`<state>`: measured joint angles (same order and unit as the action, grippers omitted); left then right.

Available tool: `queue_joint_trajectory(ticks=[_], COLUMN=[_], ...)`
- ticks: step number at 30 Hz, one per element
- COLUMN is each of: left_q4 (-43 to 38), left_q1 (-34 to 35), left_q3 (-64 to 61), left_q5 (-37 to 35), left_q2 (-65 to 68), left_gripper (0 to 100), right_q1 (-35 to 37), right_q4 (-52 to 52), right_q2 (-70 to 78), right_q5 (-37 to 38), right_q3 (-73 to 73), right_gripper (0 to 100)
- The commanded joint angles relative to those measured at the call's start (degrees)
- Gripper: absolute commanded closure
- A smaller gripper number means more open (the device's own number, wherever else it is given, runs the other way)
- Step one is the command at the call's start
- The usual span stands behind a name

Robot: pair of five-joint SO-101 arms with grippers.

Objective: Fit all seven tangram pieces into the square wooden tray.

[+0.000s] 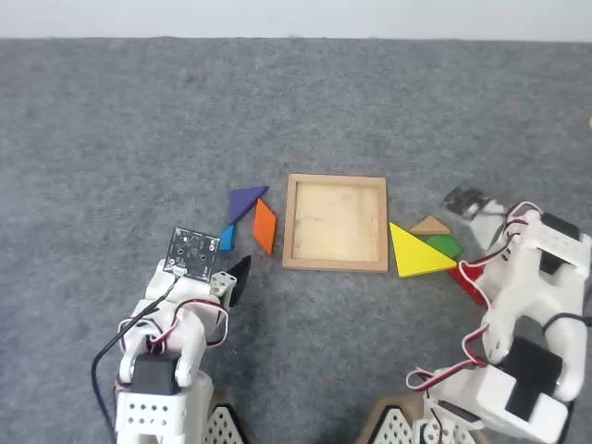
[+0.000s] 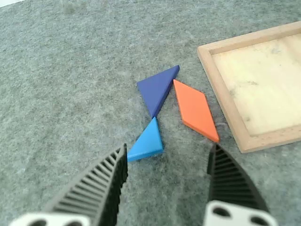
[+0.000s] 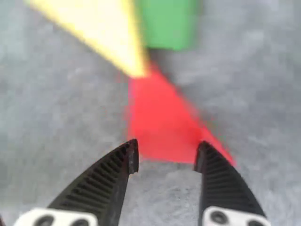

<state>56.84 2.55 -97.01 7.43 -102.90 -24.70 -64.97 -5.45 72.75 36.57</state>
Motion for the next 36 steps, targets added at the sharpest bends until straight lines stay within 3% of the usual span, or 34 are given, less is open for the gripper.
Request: queue_joint_trajectory(ticks=[1, 5, 8, 15, 22, 36], left_q4=[0.5, 0.5, 0.5, 0.5, 0.5, 0.5], left_q1=[0.2, 0.2, 0.2, 0.2, 0.2, 0.2], left_q3=[0.6, 0.6, 0.6, 0.6, 0.6, 0.6], left_q5=[0.3, 0.3, 0.3, 0.3, 0.3, 0.3], left_q2=[-0.9, -0.9, -0.9, -0.9, -0.9, -0.9], left_gripper=[73, 73, 73, 73, 73, 73], right_q1=[0.0, -0.5, -0.4, -1.1, -1.4, -3.8], right_q4=[-3.3, 0.7, 2.9, 3.2, 3.1, 13.3], right_q2=[-0.1, 0.4, 0.5, 0.2, 0.1, 0.5], right_q5=[15.2, 17.1, 17.8, 27.5, 29.6, 29.9], right_q3=[-2.8, -2.7, -1.7, 3.6, 5.6, 11.1], right_gripper=[68.7, 61.4, 61.4, 61.4, 61.5, 61.5])
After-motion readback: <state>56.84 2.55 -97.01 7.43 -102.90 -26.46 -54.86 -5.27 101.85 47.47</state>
